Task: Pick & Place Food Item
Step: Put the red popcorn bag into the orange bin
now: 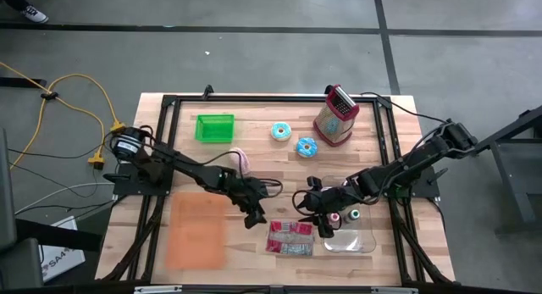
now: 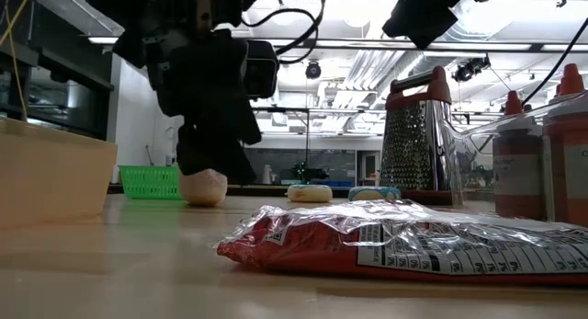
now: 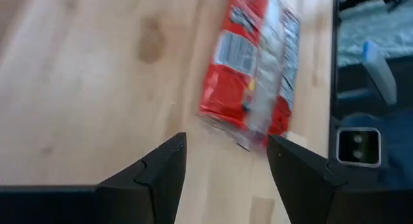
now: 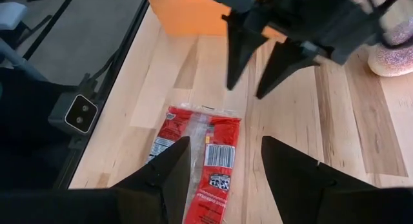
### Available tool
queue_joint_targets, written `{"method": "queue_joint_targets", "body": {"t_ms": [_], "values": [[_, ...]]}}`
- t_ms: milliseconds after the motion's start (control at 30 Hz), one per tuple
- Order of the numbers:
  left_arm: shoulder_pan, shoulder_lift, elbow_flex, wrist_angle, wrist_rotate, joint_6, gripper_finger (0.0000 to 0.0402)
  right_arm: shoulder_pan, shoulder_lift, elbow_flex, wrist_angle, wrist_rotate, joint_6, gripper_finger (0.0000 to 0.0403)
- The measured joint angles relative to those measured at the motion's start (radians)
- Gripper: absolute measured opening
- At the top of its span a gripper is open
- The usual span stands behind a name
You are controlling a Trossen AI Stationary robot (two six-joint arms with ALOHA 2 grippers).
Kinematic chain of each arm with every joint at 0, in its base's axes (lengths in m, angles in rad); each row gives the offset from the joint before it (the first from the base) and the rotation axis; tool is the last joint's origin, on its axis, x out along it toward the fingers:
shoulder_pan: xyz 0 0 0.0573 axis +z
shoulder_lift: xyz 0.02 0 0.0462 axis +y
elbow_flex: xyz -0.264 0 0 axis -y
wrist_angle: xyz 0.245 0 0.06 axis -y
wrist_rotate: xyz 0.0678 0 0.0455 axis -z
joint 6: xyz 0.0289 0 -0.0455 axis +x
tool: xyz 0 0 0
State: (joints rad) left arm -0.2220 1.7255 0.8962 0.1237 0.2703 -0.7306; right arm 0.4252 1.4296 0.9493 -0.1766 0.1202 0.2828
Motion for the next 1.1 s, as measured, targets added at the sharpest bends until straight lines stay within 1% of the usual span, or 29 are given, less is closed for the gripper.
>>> {"method": "queue_joint_targets", "body": {"t_ms": [133, 367, 567, 800, 1100], "values": [[0.000, 0.007, 0.003, 0.015, 0.019, -0.001, 0.0209, 0.000, 0.000, 0.000, 0.000, 0.000, 0.005, 0.0178], [0.001, 0.025, 0.004, 0.009, -0.007, -0.062, 0.0209, 0.001, 0.000, 0.000, 0.000, 0.000, 0.007, 0.0178], [0.002, 0.084, 0.045, 0.006, 0.044, -0.099, 0.0209, 0.001, 0.000, 0.000, 0.001, -0.010, 0.008, 0.0178], [0.002, 0.103, 0.100, -0.111, 0.029, -0.092, 0.0209, 0.001, 0.000, 0.000, 0.000, -0.026, 0.008, 0.0178], [0.000, 0.124, 0.129, -0.105, 0.020, -0.113, 0.0209, 0.001, 0.000, 0.000, -0.005, -0.046, 0.008, 0.0178]]}}
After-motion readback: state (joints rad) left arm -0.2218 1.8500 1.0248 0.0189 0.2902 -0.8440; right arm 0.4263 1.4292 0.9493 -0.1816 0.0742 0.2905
